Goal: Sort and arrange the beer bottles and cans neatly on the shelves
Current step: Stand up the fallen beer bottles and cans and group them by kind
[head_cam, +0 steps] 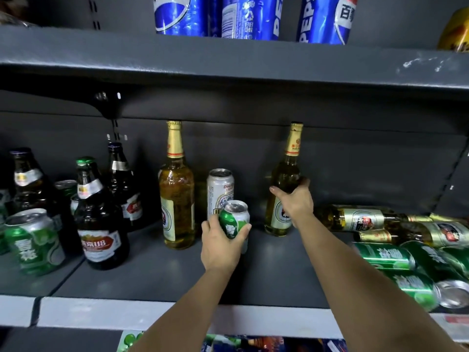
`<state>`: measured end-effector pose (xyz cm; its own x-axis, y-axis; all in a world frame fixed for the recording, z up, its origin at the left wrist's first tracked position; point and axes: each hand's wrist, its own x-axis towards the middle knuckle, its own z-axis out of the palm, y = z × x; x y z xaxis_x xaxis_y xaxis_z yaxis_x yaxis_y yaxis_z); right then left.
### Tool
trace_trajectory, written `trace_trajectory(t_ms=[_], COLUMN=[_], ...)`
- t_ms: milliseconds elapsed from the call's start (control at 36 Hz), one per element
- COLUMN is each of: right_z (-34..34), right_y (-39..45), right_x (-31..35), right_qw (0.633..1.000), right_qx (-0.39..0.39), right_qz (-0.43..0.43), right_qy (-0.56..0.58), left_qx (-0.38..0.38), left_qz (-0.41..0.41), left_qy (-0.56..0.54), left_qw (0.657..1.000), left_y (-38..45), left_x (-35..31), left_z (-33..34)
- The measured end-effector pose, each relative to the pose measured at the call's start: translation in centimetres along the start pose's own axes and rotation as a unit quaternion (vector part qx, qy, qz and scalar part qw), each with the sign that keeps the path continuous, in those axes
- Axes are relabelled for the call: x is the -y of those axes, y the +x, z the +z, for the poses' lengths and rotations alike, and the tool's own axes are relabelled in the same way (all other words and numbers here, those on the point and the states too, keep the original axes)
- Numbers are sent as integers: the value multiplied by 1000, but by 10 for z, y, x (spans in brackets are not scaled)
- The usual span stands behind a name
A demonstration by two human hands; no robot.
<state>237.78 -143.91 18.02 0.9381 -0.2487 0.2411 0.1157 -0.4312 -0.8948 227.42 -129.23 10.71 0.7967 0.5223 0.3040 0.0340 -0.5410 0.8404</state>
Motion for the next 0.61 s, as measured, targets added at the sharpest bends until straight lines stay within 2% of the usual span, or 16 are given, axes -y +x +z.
trace_trajectory(t_ms=[194, 333, 389, 528, 611], right_z=[0, -31, -54, -123, -164], right_y=[-1, -15, -14, -10, -14], right_x=[-1, -8, -14, -32, -42], right_qw=[1000, 994, 990, 982, 972], right_qx=[13, -16, -27, -10, 50], right_qz=[5, -6, -13, -23, -22], right_qy=[-6, -111, -136, -188, -229], left_qx=[4, -143, -166, -111, -62], left_qz=[-3, 38, 66, 131, 127], left_qy=[-43, -75, -67, -65, -58], left_qw=[999, 986, 982, 983, 988], left_y=[0, -10, -18, -48, -69], left_x=[3, -4, -18, -60, -79], left_z=[-3, -17, -20, 1, 29])
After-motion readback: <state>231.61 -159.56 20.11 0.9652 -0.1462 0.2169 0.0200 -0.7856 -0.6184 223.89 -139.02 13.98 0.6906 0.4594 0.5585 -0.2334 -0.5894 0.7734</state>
